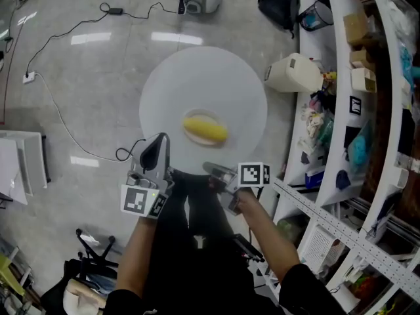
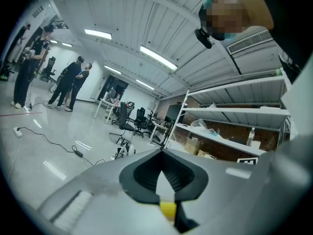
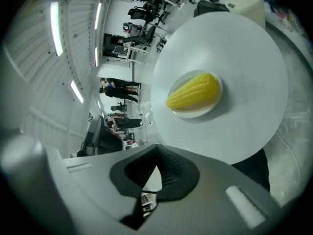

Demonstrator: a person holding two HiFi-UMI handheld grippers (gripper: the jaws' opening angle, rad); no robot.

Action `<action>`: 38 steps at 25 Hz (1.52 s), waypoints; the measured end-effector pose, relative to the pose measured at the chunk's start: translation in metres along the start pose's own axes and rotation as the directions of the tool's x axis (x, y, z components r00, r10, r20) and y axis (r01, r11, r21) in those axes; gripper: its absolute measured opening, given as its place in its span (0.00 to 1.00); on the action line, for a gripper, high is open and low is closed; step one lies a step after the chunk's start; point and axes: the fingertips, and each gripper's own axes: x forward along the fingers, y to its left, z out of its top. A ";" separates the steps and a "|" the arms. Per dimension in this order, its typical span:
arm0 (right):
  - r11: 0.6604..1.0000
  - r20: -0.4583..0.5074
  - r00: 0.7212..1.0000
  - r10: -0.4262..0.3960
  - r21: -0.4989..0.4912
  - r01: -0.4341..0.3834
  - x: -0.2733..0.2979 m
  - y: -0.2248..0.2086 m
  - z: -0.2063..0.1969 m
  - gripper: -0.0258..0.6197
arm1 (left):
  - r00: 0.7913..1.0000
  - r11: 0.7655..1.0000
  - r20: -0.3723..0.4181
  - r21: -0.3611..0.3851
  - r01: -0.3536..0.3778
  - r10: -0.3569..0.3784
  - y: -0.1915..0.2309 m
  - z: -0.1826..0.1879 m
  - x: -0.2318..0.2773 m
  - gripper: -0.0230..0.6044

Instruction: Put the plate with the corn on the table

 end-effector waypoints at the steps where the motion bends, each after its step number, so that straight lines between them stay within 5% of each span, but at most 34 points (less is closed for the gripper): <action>1: 1.000 0.012 1.000 -0.006 -0.018 0.006 -0.001 0.006 0.000 0.05 | 1.000 1.000 0.006 0.004 0.000 0.000 -0.002 0.005 -0.005 0.04; 18: 0.978 0.184 0.983 -0.023 -0.202 0.061 -0.032 0.096 -0.014 0.05 | 1.000 1.000 -0.004 0.016 0.008 -0.008 -0.032 0.058 -0.079 0.04; 27: 0.910 0.314 0.949 -0.021 -0.387 0.148 -0.072 0.133 -0.008 0.05 | 0.999 1.000 0.035 0.023 0.009 -0.010 -0.057 0.079 -0.092 0.04; 38: 0.818 0.396 0.915 0.076 -0.549 0.170 -0.128 0.160 -0.016 0.05 | 0.994 0.999 0.104 0.035 -0.023 0.019 -0.118 0.077 -0.114 0.04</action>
